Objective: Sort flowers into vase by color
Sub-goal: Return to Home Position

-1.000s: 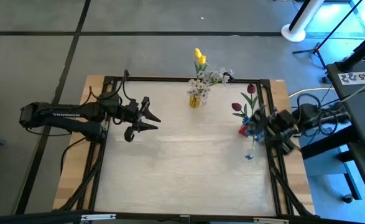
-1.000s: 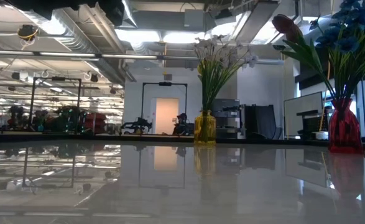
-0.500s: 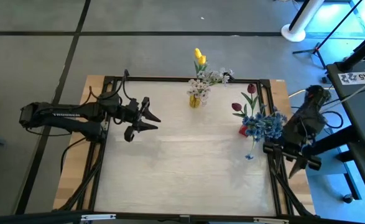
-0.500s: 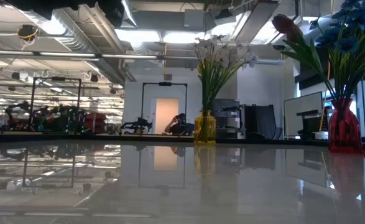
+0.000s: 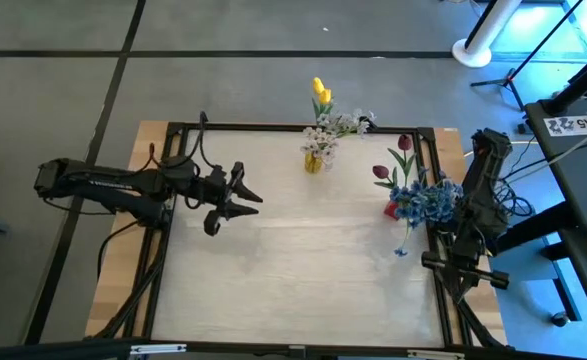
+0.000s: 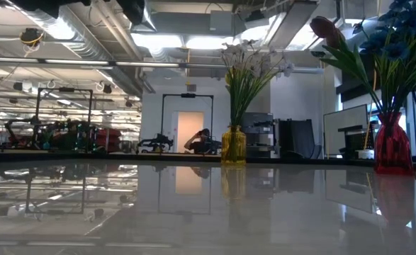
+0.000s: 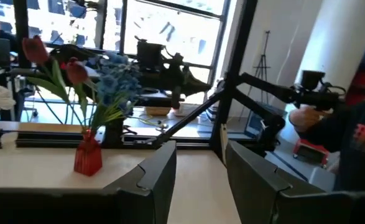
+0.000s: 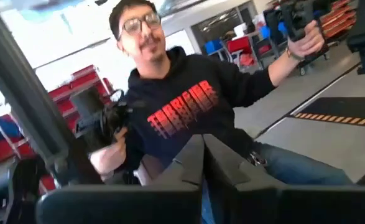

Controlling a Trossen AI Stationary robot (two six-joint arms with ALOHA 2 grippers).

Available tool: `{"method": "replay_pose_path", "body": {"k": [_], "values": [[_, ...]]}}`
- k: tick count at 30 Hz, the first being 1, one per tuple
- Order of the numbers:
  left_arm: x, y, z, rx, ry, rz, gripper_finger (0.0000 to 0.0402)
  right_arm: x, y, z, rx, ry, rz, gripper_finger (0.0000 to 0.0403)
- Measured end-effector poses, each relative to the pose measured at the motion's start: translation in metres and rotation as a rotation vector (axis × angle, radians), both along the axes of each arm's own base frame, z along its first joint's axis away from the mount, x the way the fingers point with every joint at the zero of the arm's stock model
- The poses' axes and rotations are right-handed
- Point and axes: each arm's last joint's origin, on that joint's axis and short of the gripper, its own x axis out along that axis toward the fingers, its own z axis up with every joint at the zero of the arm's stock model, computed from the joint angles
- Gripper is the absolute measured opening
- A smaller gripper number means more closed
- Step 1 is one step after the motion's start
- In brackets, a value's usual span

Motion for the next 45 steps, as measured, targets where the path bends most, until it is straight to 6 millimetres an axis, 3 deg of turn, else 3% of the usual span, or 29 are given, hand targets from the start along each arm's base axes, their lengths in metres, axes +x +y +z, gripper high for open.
{"method": "replay_pose_path", "body": {"k": [9, 13, 21, 28, 35, 45], "values": [[0.029, 0.004, -0.02, -0.006, 0.001, 0.067, 0.0135, -0.007, -0.018, -0.022, -0.007, -0.139, 0.044, 0.0008], [0.042, 0.006, -0.031, -0.034, 0.001, 0.022, 0.0135, -0.007, -0.028, -0.028, -0.06, -0.153, -0.014, 0.0003], [0.043, 0.026, -0.042, -0.037, 0.06, 0.068, 0.0135, -0.006, -0.039, -0.031, -0.104, -0.225, -0.038, 0.0002], [0.009, 0.031, -0.059, -0.051, 0.062, 0.114, 0.0135, 0.003, -0.036, -0.056, -0.1, -0.233, -0.02, 0.0002], [-0.034, 0.03, -0.07, -0.051, -0.098, 0.183, 0.0135, 0.004, -0.036, -0.06, -0.106, -0.158, 0.037, 0.0002], [-0.076, 0.026, -0.1, -0.1, -0.131, 0.223, 0.0135, 0.012, -0.039, -0.065, -0.232, -0.229, -0.248, 0.0002]]}}
